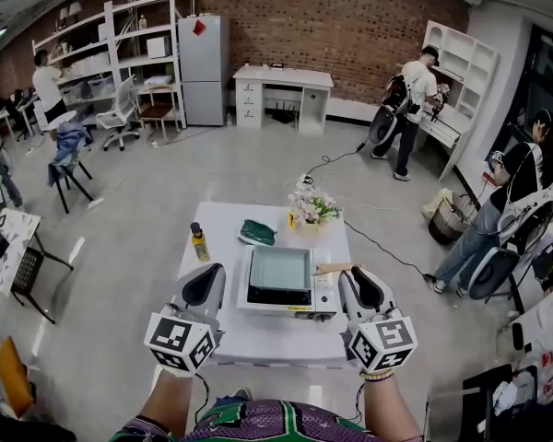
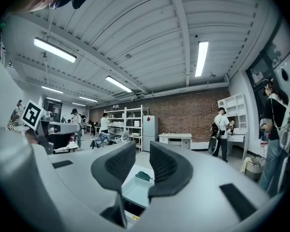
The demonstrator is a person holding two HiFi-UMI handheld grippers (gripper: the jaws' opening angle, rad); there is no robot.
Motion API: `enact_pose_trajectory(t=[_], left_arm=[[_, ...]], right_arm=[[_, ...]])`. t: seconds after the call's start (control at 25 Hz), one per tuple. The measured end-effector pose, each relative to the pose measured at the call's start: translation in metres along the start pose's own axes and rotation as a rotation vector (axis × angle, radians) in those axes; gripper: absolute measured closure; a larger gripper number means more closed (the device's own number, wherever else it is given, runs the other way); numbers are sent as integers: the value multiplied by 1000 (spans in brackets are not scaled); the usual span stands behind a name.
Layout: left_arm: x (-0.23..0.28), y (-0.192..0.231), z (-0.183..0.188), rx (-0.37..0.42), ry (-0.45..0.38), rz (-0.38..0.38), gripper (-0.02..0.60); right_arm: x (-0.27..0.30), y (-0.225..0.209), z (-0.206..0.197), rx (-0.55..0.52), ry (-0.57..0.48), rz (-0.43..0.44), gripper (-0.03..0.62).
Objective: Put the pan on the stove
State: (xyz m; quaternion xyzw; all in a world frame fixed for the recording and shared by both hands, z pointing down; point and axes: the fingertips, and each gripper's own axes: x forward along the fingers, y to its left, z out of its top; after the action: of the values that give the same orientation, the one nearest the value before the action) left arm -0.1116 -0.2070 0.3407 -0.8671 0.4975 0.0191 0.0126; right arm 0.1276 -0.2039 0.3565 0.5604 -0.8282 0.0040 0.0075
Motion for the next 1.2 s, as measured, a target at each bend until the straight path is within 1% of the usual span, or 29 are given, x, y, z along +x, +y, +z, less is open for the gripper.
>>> enact_pose_trajectory(t=[0.6,0.88,1.04,1.2], left_arm=[[0,-10,6,10,-3,-26,563],[-2,-10,-1,1,7,-30,563],[-3,-10,0,-1,6,-29,563],[-5,-12,0,0,6,-29,563]], right_arm=[[-10,0,9,11,-21,-6,588],[-10,5,11,-5,-28,3,591],[-11,6,13,-16,-33,-13,592],[-13,6,12,-2,-29,-17,592]])
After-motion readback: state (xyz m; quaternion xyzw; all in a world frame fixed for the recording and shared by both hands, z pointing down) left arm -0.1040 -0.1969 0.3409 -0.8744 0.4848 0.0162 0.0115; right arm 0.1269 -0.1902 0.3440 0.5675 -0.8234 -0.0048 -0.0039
